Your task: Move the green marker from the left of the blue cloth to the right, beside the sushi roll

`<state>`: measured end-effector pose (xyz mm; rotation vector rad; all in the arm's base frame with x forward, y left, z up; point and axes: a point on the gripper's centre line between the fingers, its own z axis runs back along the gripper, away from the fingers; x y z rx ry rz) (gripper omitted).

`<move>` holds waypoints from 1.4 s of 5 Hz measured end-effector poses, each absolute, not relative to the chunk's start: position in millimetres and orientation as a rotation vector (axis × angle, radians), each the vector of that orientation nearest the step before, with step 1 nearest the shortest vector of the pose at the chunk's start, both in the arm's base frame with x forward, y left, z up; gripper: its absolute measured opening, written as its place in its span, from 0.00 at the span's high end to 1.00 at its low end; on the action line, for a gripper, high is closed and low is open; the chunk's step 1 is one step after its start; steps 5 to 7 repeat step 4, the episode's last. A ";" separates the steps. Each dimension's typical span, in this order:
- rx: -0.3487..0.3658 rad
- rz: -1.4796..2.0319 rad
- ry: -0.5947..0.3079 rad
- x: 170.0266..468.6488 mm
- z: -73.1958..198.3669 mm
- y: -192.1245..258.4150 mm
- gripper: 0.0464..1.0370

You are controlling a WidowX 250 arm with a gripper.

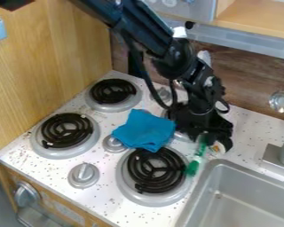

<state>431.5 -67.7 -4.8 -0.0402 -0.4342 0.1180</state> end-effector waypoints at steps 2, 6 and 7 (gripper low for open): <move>-0.043 0.199 -0.483 431.3 25.8 -59.4 0.03; -0.059 0.241 -0.327 404.3 97.3 -21.9 0.04; -0.059 0.241 -0.327 404.3 97.3 -21.9 0.04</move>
